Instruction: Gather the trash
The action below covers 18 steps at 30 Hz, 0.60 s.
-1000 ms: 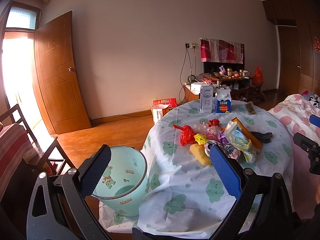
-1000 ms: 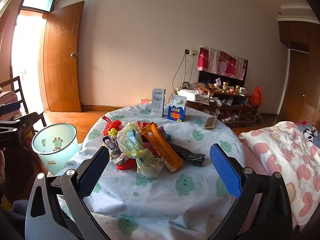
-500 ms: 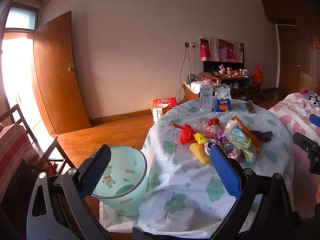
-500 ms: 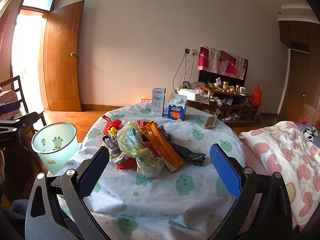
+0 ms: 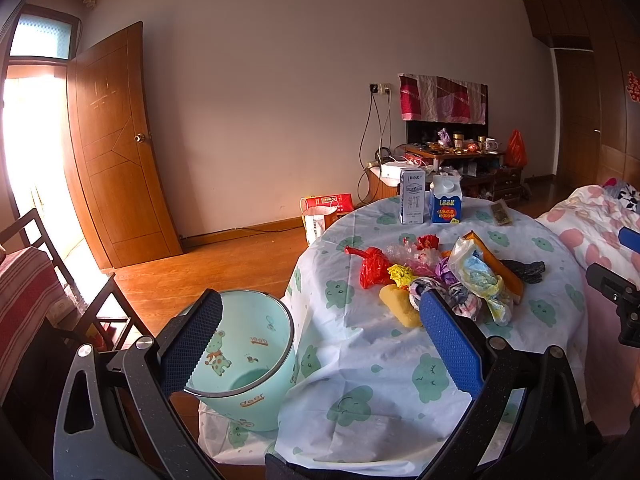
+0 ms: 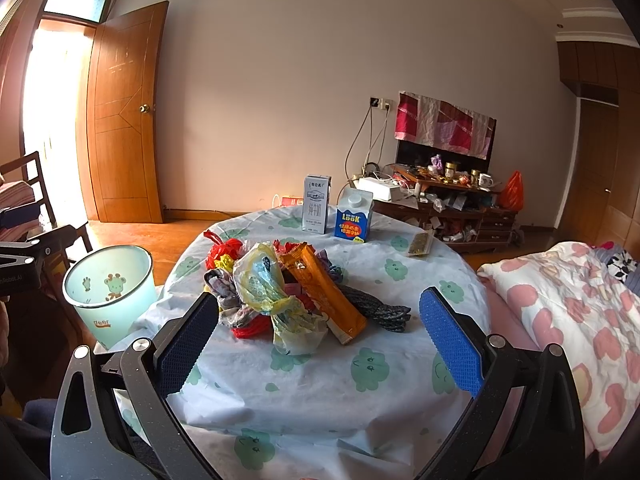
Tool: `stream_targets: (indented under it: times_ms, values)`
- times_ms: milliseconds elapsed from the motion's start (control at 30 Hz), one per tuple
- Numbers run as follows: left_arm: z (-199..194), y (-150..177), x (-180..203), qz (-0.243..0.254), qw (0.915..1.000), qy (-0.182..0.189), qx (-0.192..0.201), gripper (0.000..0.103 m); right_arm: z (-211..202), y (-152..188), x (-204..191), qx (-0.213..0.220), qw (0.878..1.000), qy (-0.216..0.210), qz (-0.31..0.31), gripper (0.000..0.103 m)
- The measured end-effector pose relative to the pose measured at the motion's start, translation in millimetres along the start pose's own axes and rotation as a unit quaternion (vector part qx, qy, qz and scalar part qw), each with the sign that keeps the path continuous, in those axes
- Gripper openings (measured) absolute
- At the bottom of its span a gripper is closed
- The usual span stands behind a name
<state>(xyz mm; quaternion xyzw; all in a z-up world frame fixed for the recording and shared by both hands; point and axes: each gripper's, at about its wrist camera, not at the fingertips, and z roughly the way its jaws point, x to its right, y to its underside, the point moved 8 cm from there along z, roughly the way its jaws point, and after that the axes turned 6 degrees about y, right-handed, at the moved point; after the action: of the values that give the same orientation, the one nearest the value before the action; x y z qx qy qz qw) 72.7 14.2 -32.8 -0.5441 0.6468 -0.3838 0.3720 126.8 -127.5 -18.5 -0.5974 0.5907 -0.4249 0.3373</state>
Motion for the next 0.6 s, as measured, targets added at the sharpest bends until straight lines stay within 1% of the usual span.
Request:
stream_targets:
  times_ms: [367, 500, 600]
  values:
    - [0.3, 0.4, 0.4, 0.000, 1.0000, 0.000, -0.001, 0.097, 0.1, 1.1, 0.8, -0.001, 1.000, 0.001, 0.001, 0.098]
    - [3.3, 6.8, -0.2, 0.000, 1.0000, 0.004, -0.007, 0.097, 5.8, 6.4, 3.6, -0.008, 1.000, 0.003, 0.002, 0.098]
    - [16.3, 18.7, 1.2, 0.005, 0.9997, -0.001, -0.023, 0.097, 18.4, 12.8, 10.4, -0.018, 1.000, 0.015, 0.001, 0.098]
